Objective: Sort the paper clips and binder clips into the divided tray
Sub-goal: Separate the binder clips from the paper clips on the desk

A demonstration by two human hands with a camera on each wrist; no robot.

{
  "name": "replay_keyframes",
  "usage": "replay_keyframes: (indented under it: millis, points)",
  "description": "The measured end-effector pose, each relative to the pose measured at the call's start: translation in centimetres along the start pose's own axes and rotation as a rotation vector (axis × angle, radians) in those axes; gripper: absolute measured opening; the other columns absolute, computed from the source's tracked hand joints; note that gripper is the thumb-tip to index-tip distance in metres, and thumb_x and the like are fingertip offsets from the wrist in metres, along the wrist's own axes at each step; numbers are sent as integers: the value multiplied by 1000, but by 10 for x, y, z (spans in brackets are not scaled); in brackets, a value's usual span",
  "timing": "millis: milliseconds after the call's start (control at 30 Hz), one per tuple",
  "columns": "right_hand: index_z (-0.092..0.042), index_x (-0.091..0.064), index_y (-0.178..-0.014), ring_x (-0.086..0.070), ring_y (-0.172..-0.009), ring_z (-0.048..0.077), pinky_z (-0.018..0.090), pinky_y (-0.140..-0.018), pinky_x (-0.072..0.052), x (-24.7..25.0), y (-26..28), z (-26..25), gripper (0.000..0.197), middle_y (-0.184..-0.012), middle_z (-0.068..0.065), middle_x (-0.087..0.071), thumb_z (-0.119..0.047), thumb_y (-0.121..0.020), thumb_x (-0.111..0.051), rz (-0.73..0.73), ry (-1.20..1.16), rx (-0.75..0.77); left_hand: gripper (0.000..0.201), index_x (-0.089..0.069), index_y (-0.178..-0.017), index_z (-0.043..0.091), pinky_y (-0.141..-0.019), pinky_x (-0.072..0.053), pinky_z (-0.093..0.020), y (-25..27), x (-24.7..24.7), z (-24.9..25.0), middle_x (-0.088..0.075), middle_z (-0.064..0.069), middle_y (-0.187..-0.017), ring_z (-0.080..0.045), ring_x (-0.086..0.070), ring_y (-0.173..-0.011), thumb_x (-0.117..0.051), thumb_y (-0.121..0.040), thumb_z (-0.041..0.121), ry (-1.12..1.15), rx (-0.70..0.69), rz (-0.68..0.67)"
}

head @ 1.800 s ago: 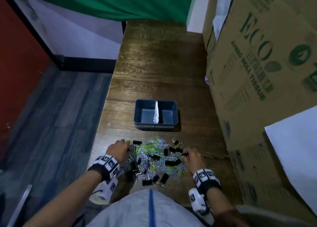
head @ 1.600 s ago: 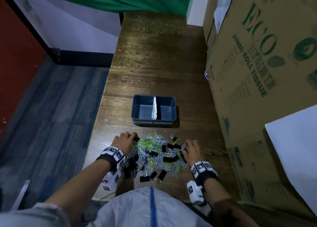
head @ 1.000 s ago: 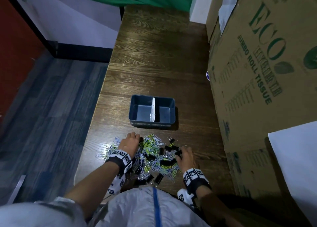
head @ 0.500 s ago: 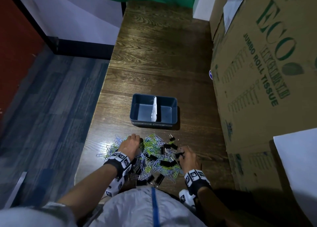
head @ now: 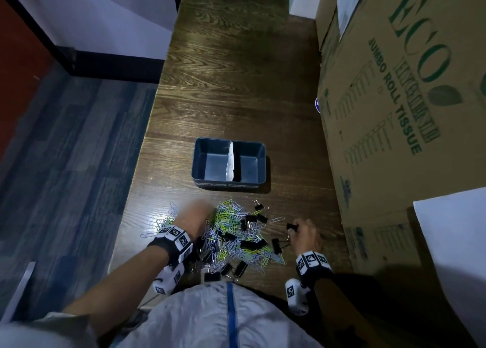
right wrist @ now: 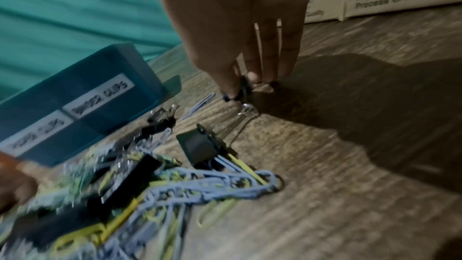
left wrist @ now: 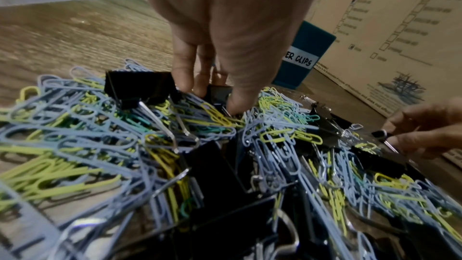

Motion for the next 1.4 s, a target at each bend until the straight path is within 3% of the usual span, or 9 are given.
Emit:
replay_keyframes:
  millis: [233,400,567,667,800,1033,1133,1267,1400]
  points:
    - [-16,-69,-107,-53,-102,23,41,-82,-52,1,3,-21,27,-108,4,-61,-8,-81,-71,110,-48,167,50,-38,-119,16,-57,-41,-27,0,4,-6,-50,-8,-113,-22,-57,-76,-69,-83,28,105,87,7]
    - [-20,-64,-124,-47,-113,19,39,-95,-51,-19,12,-47,42,-123,0,-52,-14,-83,-72,-51,-9,271,23,-59,-103,17,-74,-51,-27,-4,25,-32,-60,-1,-100,-17,-59,-85,-69,-85,27,339,96,18]
    - [-17,-64,-124,-55,-111,21,38,-97,-50,-27,23,-65,36,-121,1,-56,-8,-90,-64,-114,-37,392,9,-65,-93,19,-61,-52,-20,-10,51,-72,-66,0,-91,-14,-65,-78,-69,-86,15,583,159,-75]
    - [-16,-67,-118,-60,-101,17,39,-92,-55,-27,25,-67,28,-117,-6,-57,-9,-92,-64,-155,-106,431,14,-68,-88,22,-57,-49,-19,-14,61,-93,-68,1,-86,-12,-65,-71,-69,-85,9,573,172,-56]
    - [-13,-68,-114,-62,-85,13,33,-76,-59,-11,17,-73,27,-107,-1,-64,-4,-90,-64,-55,-147,477,13,-72,-91,20,-77,-48,-27,-17,58,-124,-71,-4,-96,-24,-64,-90,-68,-85,10,440,299,53]
    - [-21,-51,-140,-44,-131,24,44,-112,-39,-10,-4,-91,52,-145,4,-45,-5,-91,-59,-133,21,541,31,-57,-114,10,-85,-51,-41,-5,47,-125,-56,-15,-116,-32,-58,-97,-67,-86,20,267,461,133]
    - [-20,-41,-148,-36,-141,25,49,-117,-31,-16,-3,-88,60,-157,3,-35,-4,-92,-55,-198,133,605,36,-49,-116,12,-81,-53,-40,-1,46,-89,-49,-10,-112,-25,-53,-96,-64,-85,21,-12,376,188]
    - [-17,-37,-151,-30,-145,26,51,-118,-28,-14,-3,-72,59,-158,3,-33,-8,-95,-54,-196,173,573,36,-53,-122,17,-90,-50,-37,-9,23,-18,-53,-8,-116,-21,-52,-102,-52,-92,37,18,-31,139]
    - [-14,-35,-151,-24,-147,25,48,-118,-25,-1,-11,-58,56,-159,5,-29,-17,-98,-53,-177,206,472,74,-8,-150,27,-115,-19,-54,-24,0,17,-1,-10,-160,-30,-10,-145,-36,-91,62,17,-81,-96]
Point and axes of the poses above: each hand's wrist, its own y-axis away from the middle knuckle, its own x-axis out of the back of the hand, z = x × y, the point moved 4 cm from there along -y, towards the middle knuckle
